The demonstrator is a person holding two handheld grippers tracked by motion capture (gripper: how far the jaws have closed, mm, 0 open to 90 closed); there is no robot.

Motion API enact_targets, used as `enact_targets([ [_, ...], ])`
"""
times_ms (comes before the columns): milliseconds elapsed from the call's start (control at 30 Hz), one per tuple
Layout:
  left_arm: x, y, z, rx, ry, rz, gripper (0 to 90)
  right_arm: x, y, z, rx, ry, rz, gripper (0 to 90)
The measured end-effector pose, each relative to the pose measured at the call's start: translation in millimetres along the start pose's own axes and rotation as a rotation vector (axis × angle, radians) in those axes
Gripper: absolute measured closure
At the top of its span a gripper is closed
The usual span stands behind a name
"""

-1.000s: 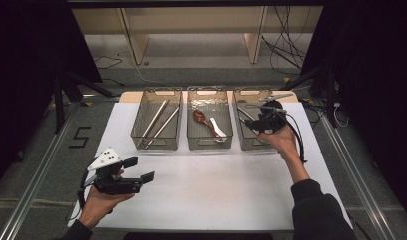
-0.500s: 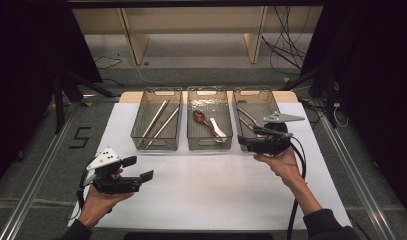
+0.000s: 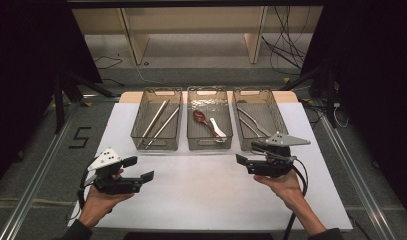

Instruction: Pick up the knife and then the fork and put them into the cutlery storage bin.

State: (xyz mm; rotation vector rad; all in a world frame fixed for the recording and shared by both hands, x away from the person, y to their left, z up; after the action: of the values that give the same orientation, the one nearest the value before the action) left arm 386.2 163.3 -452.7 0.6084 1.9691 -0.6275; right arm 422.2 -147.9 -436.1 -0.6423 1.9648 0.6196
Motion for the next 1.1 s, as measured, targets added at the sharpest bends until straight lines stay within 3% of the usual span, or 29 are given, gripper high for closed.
enact_targets([
  [333,-0.2,-2.9,0.1,0.009,-0.002,0.008,15.7,9.6,19.7,-18.0,-0.012,-0.041,-0.024,25.4],
  [1100,-0.3,-6.0,0.6,0.025,-0.001,0.019,15.7,33.8,20.5,-30.6,0.026,-0.016,-0.031,20.0],
])
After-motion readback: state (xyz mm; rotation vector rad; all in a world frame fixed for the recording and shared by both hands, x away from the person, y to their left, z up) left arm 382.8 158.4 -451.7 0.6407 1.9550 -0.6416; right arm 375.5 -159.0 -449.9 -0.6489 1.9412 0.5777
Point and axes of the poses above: each handheld gripper's, and its own axes: z roughly forward along the jaws, x roughly out of its underside, y roughly to its left, the point moved 10 cm from there along z, roughly forward along the jaws, and after that the axes turned 3 degrees about -y, right-handed, at the moved point
